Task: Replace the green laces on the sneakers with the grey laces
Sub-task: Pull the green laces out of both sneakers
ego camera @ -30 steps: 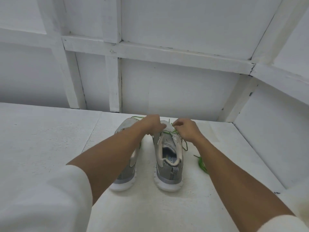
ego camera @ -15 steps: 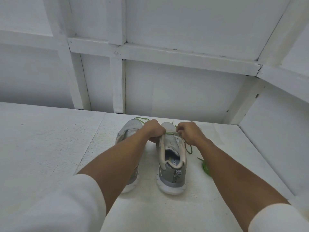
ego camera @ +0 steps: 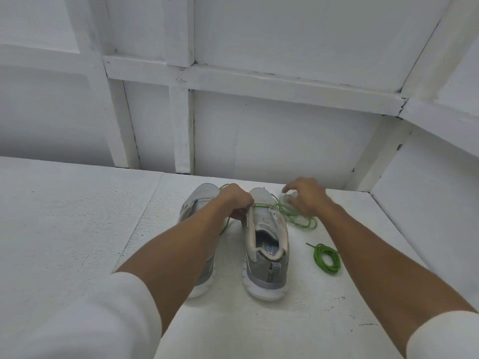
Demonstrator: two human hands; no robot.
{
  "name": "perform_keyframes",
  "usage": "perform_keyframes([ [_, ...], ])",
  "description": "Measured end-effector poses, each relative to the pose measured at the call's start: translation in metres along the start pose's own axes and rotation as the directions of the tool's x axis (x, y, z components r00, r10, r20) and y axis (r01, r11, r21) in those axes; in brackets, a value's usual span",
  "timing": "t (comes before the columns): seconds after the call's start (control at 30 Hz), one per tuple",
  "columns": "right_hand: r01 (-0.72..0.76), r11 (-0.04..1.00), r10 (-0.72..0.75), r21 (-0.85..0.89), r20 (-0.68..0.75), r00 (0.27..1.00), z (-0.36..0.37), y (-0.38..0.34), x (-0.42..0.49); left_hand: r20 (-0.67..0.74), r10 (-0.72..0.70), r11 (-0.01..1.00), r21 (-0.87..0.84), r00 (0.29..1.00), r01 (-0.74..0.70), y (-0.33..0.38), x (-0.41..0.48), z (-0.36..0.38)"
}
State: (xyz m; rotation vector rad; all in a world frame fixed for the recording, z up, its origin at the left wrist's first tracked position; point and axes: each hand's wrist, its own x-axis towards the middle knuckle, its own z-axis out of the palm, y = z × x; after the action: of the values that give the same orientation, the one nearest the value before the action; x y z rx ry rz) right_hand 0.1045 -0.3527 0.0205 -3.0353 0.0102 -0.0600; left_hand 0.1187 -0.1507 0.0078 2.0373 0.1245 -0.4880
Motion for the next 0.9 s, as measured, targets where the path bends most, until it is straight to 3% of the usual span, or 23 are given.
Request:
perform_keyframes([
  [0.13,0.064,0.998,-0.064,0.005,0.066,0.996,0.019,-0.021,-0.006,-0.003,-0.038,0.999,-0.027,0.999,0.037,0.0,0.003,0.001],
  [0.23,0.028,0.988,-0.034,-0.15,-0.038,0.999,0.011,-0.018,-0.007,-0.009,-0.05,0.998,-0.033,0.999,0.049,0.0,0.004,0.002],
  [0.37,-0.238,0.94,0.178,-0.245,-0.242,0.954,-0.022,0.01,-0.003,-0.023,-0.053,0.998,-0.025,0.998,0.052,0.0,0.003,0.003],
  [0.43,-0.29,0.93,0.237,-0.228,-0.231,0.943,-0.033,0.02,0.0,-0.026,-0.054,0.998,-0.028,0.998,0.053,0.0,0.003,0.003],
  [0.57,-0.088,0.995,0.086,-0.048,-0.04,0.995,-0.02,-0.001,0.0,-0.033,-0.05,0.998,-0.024,0.998,0.049,0.001,0.001,0.004],
  [0.67,0.078,0.996,-0.077,-0.03,0.048,0.996,0.009,-0.021,-0.006,-0.032,-0.049,0.998,-0.027,0.998,0.049,0.001,0.001,0.003],
  [0.8,0.051,0.992,-0.046,-0.113,0.047,0.998,0.012,-0.028,-0.011,-0.036,-0.051,0.998,-0.043,0.998,0.049,-0.001,0.001,0.003],
  [0.9,-0.092,0.952,0.064,-0.291,-0.106,0.992,-0.008,-0.013,-0.009,-0.037,-0.051,0.998,-0.039,0.998,0.049,-0.001,0.001,0.003],
])
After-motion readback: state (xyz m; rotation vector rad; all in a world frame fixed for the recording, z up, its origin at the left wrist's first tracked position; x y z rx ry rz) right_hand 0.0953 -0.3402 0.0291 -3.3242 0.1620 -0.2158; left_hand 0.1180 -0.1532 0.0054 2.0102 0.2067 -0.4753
